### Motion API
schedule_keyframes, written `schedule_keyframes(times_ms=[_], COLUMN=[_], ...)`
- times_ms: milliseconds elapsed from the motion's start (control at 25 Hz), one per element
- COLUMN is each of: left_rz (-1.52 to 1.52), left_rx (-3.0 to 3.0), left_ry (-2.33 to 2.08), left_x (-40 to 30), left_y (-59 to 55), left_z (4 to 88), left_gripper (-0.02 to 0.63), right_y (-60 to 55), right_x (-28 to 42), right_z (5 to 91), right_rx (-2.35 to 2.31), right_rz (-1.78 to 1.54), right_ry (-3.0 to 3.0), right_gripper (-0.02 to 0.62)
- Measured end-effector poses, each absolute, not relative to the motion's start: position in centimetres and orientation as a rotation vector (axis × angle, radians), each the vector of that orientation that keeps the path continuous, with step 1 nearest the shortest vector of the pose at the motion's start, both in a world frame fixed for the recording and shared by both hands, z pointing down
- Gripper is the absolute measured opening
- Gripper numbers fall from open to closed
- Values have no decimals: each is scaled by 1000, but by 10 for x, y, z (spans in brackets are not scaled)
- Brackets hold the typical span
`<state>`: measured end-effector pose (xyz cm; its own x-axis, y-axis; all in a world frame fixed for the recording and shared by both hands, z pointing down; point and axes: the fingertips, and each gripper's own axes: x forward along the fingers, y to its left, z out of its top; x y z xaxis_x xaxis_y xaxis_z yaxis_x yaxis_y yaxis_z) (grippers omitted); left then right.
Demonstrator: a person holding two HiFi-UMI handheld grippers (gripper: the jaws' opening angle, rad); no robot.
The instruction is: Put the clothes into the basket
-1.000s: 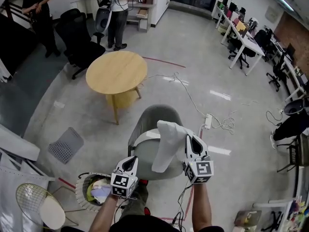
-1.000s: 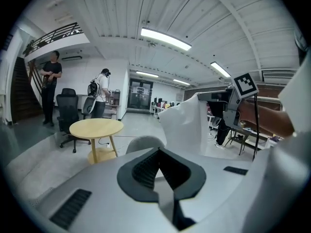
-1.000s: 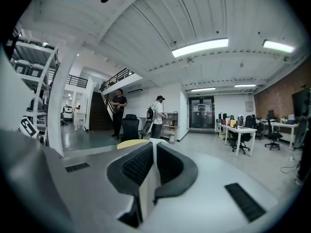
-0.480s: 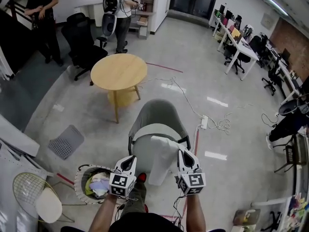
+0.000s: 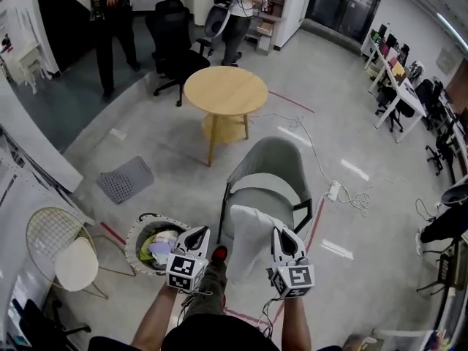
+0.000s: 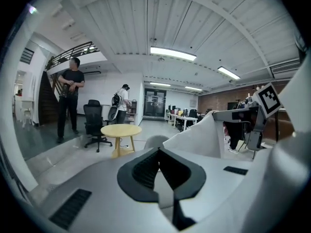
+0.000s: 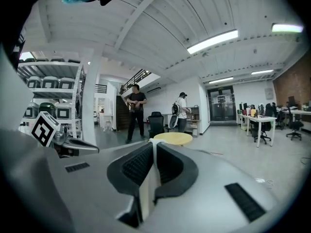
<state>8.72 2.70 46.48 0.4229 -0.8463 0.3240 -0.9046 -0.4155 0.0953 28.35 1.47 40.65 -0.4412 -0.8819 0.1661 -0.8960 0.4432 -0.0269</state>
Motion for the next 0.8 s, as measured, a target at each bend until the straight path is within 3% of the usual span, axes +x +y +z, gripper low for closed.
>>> schedule_keyframes(times_ms=[800], left_rz=[308], left_rx=[1943], left_ry=[-2032], left_x=[-110], left_y=[132], left_z=[463], left_gripper=[6], right_y=[36], right_x=[49], right_z=[402], right_rx=[892], right_rz=[174], right_ry=[-2901], right_gripper=[35])
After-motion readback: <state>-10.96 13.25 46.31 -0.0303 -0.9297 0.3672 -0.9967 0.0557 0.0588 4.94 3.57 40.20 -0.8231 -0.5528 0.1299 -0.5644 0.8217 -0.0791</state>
